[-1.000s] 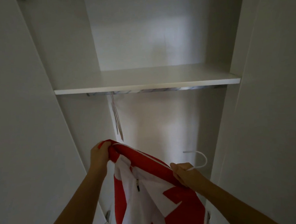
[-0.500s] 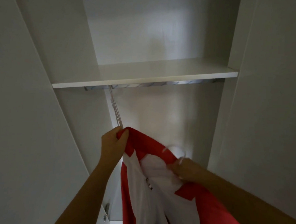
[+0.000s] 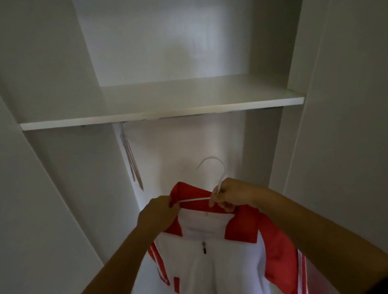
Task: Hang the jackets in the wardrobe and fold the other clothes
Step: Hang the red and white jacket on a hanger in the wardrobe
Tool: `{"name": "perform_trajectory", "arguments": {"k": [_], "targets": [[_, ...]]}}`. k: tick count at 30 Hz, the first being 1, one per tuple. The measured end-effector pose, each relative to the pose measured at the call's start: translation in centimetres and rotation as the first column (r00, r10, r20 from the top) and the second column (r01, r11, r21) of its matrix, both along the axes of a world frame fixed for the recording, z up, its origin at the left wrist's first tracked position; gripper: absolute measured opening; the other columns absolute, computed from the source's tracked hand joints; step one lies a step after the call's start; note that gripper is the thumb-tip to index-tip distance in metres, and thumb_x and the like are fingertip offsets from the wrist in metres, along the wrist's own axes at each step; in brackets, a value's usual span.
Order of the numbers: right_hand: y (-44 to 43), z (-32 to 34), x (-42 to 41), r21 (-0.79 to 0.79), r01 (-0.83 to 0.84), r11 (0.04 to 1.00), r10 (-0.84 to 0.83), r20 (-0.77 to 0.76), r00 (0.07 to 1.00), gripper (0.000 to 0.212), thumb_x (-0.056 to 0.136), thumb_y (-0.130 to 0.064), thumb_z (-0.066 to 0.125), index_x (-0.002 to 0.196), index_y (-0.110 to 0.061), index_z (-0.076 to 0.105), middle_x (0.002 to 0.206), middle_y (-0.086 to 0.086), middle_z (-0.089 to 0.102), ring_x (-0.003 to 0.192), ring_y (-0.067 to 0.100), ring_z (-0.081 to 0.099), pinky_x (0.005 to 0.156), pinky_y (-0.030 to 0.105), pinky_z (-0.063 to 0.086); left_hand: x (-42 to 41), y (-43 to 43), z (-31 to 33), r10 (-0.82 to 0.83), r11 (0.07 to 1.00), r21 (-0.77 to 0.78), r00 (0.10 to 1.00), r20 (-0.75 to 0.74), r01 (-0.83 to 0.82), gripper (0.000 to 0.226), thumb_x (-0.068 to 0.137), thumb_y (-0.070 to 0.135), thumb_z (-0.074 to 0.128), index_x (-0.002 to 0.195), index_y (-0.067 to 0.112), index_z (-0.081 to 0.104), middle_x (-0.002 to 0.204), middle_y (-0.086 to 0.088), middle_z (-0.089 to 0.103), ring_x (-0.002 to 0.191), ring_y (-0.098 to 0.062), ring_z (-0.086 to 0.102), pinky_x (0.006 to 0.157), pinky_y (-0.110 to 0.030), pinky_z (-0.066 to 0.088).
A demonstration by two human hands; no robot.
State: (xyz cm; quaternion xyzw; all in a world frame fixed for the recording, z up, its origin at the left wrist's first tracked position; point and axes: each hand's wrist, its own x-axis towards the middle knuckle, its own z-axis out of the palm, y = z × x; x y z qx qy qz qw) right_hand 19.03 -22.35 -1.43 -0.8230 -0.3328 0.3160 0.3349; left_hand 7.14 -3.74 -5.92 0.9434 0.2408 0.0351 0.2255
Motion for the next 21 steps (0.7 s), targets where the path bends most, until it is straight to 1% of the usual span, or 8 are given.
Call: {"name": "perform_trajectory", "arguments": {"k": [2, 4, 6, 8, 11, 14, 17, 21], "targets": [[0.8, -0.2, 1.7, -0.02, 0.068, 0.997, -0.067, 0.058, 0.996, 0.023, 0.095, -0.007, 0.049, 0.088, -0.005, 0.071, 0.061, 0.0, 0.059, 0.048, 0.005, 0.055, 0.05, 0.015, 0.046, 2.5, 0.4, 0.3, 0.044, 0.975, -0.223, 0.976, 0.212, 0.005, 0.027, 0.097, 0.027, 0.045, 0.095, 0.013, 0.068, 0.096, -0.008, 0.069, 0.09, -0.025, 0.064, 0.081, -0.034, 0.049], [1.3, -1.1, 3.9, -0.036, 0.163, 0.986, -0.156, 0.153, 0.976, 0.025, 0.093, -0.007, 0.049, 0.082, -0.006, 0.072, 0.058, -0.001, 0.058, 0.046, 0.002, 0.054, 0.05, 0.013, 0.044, 4.5, 0.9, 1.1, 0.192, 0.772, -0.627, 0.901, 0.39, 0.107, 0.031, 0.093, 0.013, 0.05, 0.075, 0.021, 0.073, 0.078, -0.004, 0.072, 0.079, -0.025, 0.066, 0.073, -0.034, 0.051], [1.8, -1.9, 6.5, 0.032, 0.274, 0.961, -0.275, 0.199, 0.941, 0.024, 0.092, -0.006, 0.051, 0.081, -0.002, 0.072, 0.054, -0.004, 0.056, 0.041, -0.001, 0.051, 0.047, 0.008, 0.039, 6.9, 2.3, 1.2, 0.284, 0.66, -0.739, 0.864, 0.416, 0.139, 0.036, 0.092, 0.007, 0.049, 0.072, 0.026, 0.073, 0.076, -0.001, 0.072, 0.08, -0.025, 0.067, 0.072, -0.032, 0.053], [2.7, -2.5, 9.2, 0.102, 0.331, 0.938, -0.345, 0.198, 0.917, 0.025, 0.092, -0.008, 0.053, 0.074, -0.005, 0.069, 0.05, -0.009, 0.055, 0.04, -0.003, 0.05, 0.045, 0.006, 0.036, 10.0, 4.0, 0.1, 0.185, 0.76, -0.641, 0.908, 0.375, 0.11, 0.026, 0.096, 0.012, 0.047, 0.089, 0.02, 0.071, 0.088, -0.002, 0.07, 0.09, -0.026, 0.065, 0.083, -0.035, 0.052], [4.9, -4.2, 12.1, 0.157, 0.321, 0.934, -0.349, 0.21, 0.913, 0.031, 0.094, -0.009, 0.052, 0.065, -0.017, 0.059, 0.046, -0.012, 0.055, 0.041, -0.005, 0.051, 0.048, 0.005, 0.036, 14.3, 6.6, -2.1, -0.048, 0.958, -0.254, 0.944, 0.326, 0.136, 0.018, 0.095, 0.022, 0.05, 0.102, 0.017, 0.065, 0.098, 0.004, 0.057, 0.094, -0.02, 0.06, 0.087, -0.031, 0.049], [7.0, -6.2, 14.6, 0.193, 0.275, 0.942, -0.324, 0.307, 0.895, 0.031, 0.094, -0.015, 0.054, 0.064, -0.022, 0.058, 0.057, -0.01, 0.058, 0.051, -0.004, 0.054, 0.057, 0.01, 0.042, 18.2, 9.1, -3.8, -0.212, 0.973, -0.006, 0.899, 0.383, 0.232, 0.018, 0.09, 0.028, 0.06, 0.105, 0.022, 0.055, 0.103, 0.013, 0.047, 0.093, -0.01, 0.055, 0.086, -0.028, 0.048], [8.3, -6.7, 17.5, 0.258, 0.252, 0.933, -0.341, 0.409, 0.846, 0.024, 0.093, -0.022, 0.057, 0.073, -0.011, 0.064, 0.065, -0.001, 0.063, 0.057, 0.002, 0.055, 0.064, 0.02, 0.046, 21.7, 10.9, -5.3, -0.304, 0.943, -0.014, 0.881, 0.363, 0.332, 0.011, 0.096, 0.031, 0.051, 0.102, 0.024, 0.057, 0.094, 0.008, 0.062, 0.086, -0.012, 0.061, 0.081, -0.029, 0.049], [10.1, -7.0, 20.8, 0.36, 0.246, 0.9, -0.399, 0.454, 0.797, 0.032, 0.094, -0.021, 0.056, 0.065, -0.011, 0.058, 0.053, -0.01, 0.055, 0.047, -0.006, 0.052, 0.053, 0.009, 0.039, 25.7, 12.4, -7.2, -0.202, 0.956, -0.112, 0.883, 0.423, 0.272, 0.018, 0.1, 0.026, 0.043, 0.092, 0.019, 0.058, 0.08, 0.006, 0.06, 0.076, -0.013, 0.058, 0.064, -0.015, 0.041]]}}
